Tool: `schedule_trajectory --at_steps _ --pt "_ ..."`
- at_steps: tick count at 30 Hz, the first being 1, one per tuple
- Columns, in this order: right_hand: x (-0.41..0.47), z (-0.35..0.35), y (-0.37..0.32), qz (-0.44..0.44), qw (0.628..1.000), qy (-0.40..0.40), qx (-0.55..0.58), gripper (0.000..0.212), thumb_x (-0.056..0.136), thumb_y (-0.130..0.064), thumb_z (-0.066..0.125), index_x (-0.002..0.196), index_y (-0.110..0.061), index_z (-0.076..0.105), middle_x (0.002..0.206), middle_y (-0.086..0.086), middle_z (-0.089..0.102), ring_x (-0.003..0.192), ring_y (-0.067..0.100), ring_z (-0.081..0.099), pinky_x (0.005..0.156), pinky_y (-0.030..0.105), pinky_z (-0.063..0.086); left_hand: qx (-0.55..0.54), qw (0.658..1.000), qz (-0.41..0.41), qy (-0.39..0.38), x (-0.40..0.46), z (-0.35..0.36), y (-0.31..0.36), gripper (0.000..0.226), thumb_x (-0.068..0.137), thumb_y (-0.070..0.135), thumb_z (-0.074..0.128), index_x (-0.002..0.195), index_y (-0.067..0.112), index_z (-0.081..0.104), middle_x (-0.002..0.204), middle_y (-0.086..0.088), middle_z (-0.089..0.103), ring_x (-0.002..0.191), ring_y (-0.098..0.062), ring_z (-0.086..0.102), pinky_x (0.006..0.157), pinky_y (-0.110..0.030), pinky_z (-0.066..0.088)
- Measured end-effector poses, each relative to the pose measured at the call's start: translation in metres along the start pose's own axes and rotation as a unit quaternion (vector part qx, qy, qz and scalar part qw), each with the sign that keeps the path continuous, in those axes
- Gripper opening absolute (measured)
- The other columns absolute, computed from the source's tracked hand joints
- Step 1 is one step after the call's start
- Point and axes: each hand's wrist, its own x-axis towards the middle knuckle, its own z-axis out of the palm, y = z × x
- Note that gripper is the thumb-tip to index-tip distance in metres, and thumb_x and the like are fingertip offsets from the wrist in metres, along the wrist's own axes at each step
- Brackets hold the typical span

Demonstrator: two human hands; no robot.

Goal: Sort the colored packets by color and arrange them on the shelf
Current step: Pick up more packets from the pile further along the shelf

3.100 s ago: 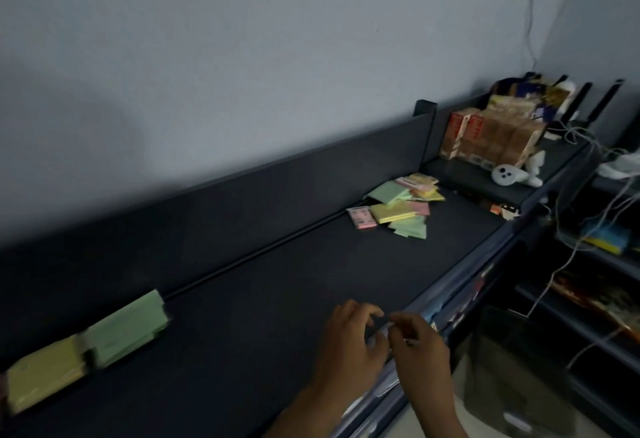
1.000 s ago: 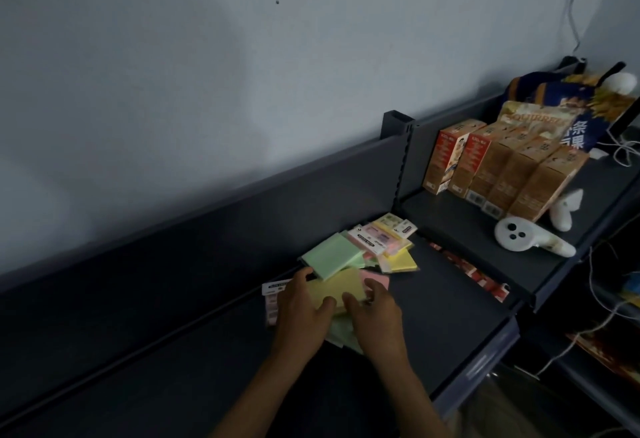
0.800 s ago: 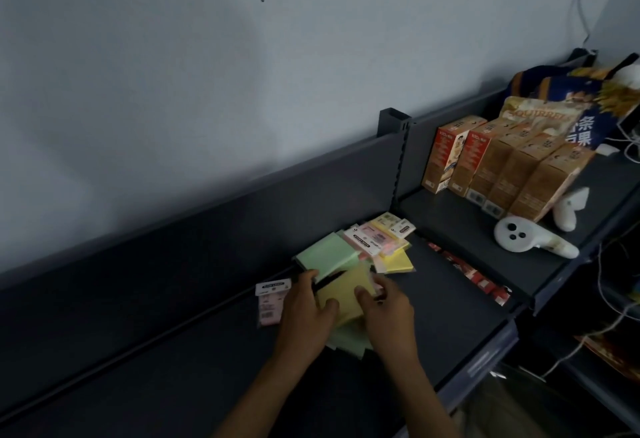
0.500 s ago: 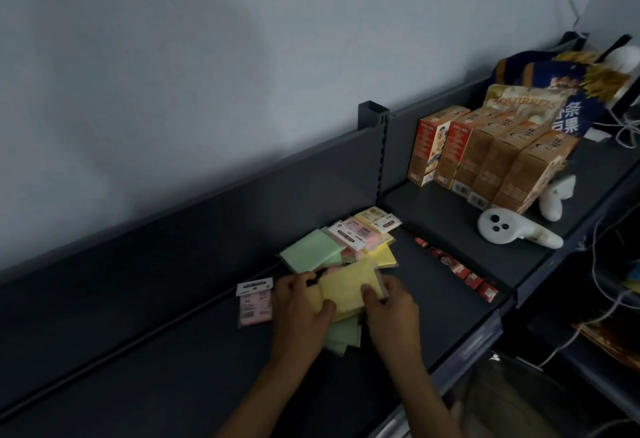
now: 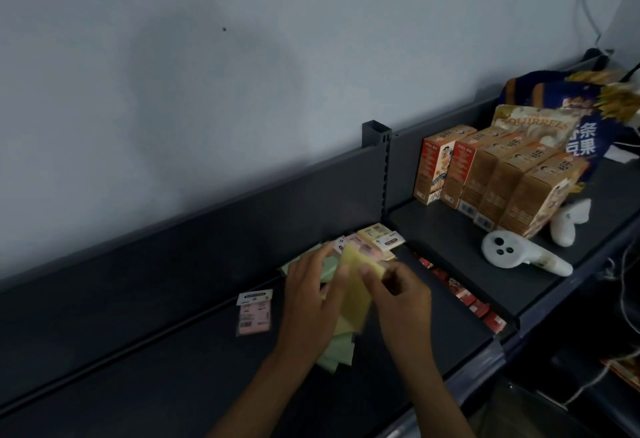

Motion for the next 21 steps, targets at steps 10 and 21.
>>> schedule_trajectory --at_steps 10,21 --pt "0.009 0.007 0.004 -0.006 0.994 -0.105 -0.022 0.024 0.094 -0.026 0.07 0.074 -0.014 0.063 0.062 -0.001 0.057 0.056 0.008 0.048 0.052 0.023 0.039 0.011 1.0 -0.012 0.023 -0.001 -0.01 0.001 0.008 0.098 0.039 0.062 0.102 0.033 0.065 0.105 0.018 0.057 0.102 -0.003 0.058 0.081 -0.016 0.045" --pt "-0.016 0.045 0.034 0.085 0.97 -0.224 0.028 0.011 0.091 -0.019 0.073 0.1 -0.024 0.07 0.096 -0.004 0.072 0.088 0.012 0.068 0.066 0.023 0.054 -0.073 0.96 -0.178 0.204 -0.043 -0.044 -0.038 0.008 0.102 0.024 0.056 0.095 0.021 0.057 0.088 0.002 0.062 0.074 -0.003 0.055 0.059 -0.016 0.044"
